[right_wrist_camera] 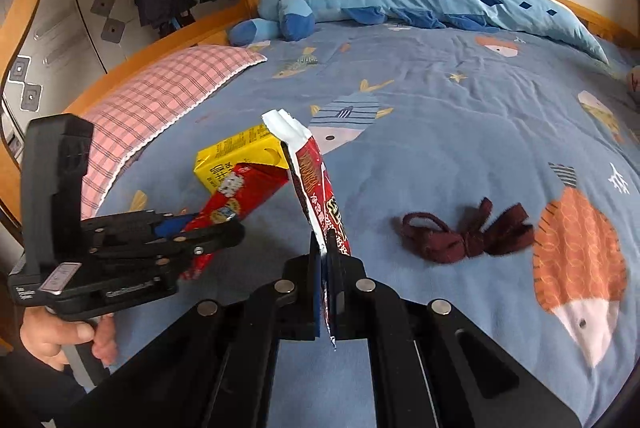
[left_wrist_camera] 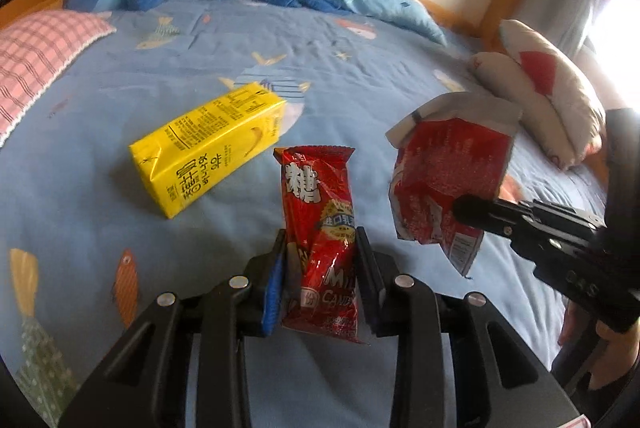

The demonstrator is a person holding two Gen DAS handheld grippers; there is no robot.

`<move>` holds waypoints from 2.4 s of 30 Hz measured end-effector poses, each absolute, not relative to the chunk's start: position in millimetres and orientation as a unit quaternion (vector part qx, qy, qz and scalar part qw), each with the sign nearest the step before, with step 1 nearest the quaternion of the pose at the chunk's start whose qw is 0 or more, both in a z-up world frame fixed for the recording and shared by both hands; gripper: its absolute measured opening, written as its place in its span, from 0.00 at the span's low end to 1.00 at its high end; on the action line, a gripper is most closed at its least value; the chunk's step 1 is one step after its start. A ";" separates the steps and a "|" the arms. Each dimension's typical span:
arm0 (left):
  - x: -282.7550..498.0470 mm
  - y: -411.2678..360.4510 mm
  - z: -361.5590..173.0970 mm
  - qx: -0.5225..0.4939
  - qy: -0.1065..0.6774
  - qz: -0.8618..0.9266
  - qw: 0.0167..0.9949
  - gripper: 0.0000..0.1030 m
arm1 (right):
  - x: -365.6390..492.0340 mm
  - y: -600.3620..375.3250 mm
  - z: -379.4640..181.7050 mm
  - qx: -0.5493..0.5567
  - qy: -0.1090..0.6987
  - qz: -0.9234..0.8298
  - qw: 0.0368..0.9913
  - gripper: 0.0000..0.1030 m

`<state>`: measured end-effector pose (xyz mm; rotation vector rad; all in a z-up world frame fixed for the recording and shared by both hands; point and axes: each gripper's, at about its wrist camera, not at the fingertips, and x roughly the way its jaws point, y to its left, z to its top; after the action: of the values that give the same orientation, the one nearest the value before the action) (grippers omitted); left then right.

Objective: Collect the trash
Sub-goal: 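Grasp the red stick snack package with the left tool, then carry the red bag and stick snack over the yellow bucket and open both tools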

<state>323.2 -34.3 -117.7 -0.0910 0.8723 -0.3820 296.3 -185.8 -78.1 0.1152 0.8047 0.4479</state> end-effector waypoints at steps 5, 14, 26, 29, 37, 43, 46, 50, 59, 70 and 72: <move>288.3 -45.6 -102.5 -0.027 0.413 -0.203 0.887 0.32 | 254.7 -199.8 -62.4 0.066 0.378 0.212 0.899 0.03; 210.6 -96.7 -83.4 -0.002 0.411 -0.269 0.871 0.32 | 162.8 -247.7 -42.0 0.113 0.362 0.185 0.907 0.03; 102.1 -219.6 -77.1 0.049 0.410 -0.407 0.815 0.32 | -1.5 -333.8 -20.3 0.127 0.326 0.067 0.934 0.03; 75.7 -251.5 -80.0 0.059 0.413 -0.442 0.794 0.32 | -47.0 -361.8 -19.6 0.144 0.320 0.031 0.936 0.03; -0.9 -327.6 -93.4 0.110 0.418 -0.517 0.739 0.32 | -151.0 -407.0 -32.5 0.162 0.321 -0.053 0.932 0.03; -57.2 -373.5 -111.4 0.143 0.427 -0.560 0.696 0.32 | -223.4 -424.5 -53.9 0.185 0.325 -0.107 0.921 0.03; -79.5 -387.9 -122.1 0.154 0.436 -0.574 0.676 0.32 | -255.7 -433.8 -71.5 0.206 0.335 -0.131 0.910 0.03; -103.1 -408.1 -139.2 0.175 0.447 -0.584 0.654 0.32 | -292.0 -444.5 -93.7 0.234 0.349 -0.166 0.892 0.03; -116.3 -428.8 -164.3 0.211 0.452 -0.574 0.649 0.87 | -323.8 -466.9 -115.6 0.265 0.355 -0.232 0.866 0.57; -111.8 -419.3 -158.0 0.214 0.436 -0.566 0.666 0.89 | -314.3 -463.6 -115.7 0.261 0.360 -0.222 0.868 0.57; -109.2 -417.3 -155.9 0.210 0.436 -0.566 0.667 0.89 | -308.6 -460.7 -113.1 0.256 0.361 -0.221 0.869 0.57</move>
<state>-109.2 -417.3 -155.9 0.4742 0.9843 -1.2775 -308.6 -460.7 -113.1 0.5357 0.7546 -0.4627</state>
